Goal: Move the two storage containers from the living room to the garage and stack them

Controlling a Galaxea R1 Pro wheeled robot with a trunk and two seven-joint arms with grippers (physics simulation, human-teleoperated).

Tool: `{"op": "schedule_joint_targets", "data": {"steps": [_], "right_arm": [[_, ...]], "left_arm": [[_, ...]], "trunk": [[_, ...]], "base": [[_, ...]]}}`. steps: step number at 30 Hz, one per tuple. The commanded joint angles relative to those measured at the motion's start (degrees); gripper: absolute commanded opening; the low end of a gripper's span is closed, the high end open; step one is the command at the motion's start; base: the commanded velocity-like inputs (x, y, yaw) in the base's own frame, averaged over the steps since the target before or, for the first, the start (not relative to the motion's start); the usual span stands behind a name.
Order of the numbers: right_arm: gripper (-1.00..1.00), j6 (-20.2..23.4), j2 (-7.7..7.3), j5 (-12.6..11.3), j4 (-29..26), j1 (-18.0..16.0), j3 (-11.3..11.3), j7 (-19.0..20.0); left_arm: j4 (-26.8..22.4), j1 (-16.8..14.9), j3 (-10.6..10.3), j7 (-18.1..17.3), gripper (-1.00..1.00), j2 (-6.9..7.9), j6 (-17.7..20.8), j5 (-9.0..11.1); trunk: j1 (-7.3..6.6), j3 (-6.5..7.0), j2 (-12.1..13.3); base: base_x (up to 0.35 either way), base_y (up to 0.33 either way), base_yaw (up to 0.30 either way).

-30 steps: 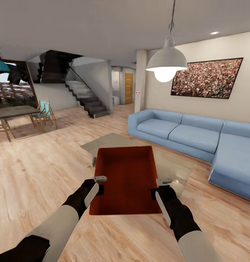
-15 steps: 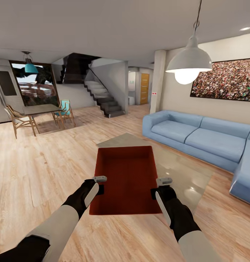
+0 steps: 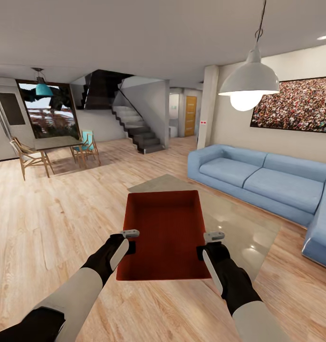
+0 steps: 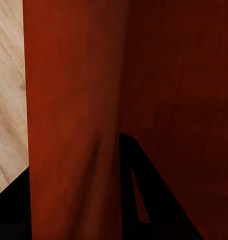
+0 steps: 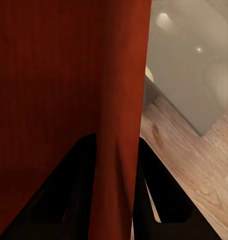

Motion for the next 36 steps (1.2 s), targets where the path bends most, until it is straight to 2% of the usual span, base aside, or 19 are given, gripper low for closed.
{"op": "schedule_joint_targets", "data": {"steps": [1,5,16,36], "right_arm": [[-1.0,-0.7,-0.03,-3.2,-2.3,0.0,0.3,0.5],[-1.0,-0.7,-0.03,-3.2,-2.4,0.0,0.3,0.5],[-1.0,-0.7,-0.03,-3.2,-2.3,-0.1,0.3,0.5],[-1.0,-0.7,-0.03,-3.2,-2.3,0.0,0.3,0.4]], "left_arm": [[0.1,0.0,-1.0,0.1,-1.0,0.16,2.2,-0.6],[0.2,0.0,-1.0,0.1,-1.0,0.2,2.2,-0.6],[0.2,0.0,-1.0,0.0,-1.0,0.25,2.2,-0.6],[0.2,0.0,-1.0,0.0,-1.0,0.25,2.2,-0.6]], "trunk": [[0.0,0.0,0.0],[0.0,0.0,0.0],[0.0,0.0,0.0],[0.0,0.0,0.0]], "base": [[0.0,0.0,0.0],[0.112,0.001,0.0],[0.318,0.111,0.0],[0.276,0.235,0.0]]}}
